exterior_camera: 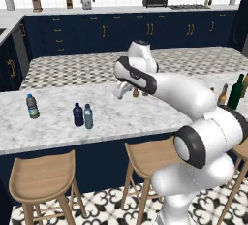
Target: Move the plastic bottles in the middle to the plastics group, and the glass bottles in the middle to the glass group.
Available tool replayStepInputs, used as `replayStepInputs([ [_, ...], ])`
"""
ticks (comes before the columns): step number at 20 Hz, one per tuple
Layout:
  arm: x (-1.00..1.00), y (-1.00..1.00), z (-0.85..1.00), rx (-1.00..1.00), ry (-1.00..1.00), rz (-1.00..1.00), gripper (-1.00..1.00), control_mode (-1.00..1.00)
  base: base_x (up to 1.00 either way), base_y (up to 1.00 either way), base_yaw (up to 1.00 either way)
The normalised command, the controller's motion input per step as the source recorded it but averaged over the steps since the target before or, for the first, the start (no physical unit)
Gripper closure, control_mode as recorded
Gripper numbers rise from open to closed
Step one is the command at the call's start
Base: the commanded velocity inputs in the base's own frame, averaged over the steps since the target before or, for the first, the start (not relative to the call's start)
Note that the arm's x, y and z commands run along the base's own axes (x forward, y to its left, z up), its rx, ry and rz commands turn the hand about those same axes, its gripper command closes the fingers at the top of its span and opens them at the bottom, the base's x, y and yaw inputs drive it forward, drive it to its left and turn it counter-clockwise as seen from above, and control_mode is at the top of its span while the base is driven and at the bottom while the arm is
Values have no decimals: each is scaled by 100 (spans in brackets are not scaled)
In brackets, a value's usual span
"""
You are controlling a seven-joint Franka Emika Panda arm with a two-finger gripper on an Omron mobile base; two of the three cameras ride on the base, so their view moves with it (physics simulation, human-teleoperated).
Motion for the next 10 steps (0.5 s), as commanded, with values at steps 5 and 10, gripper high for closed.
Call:
replayStepInputs([
  [5,-73,-74,0,-14,0,-18,-100,-100,0,0,0],
  [10,-89,-75,-10,-2,0,-13,-100,-100,0,0,0],
])
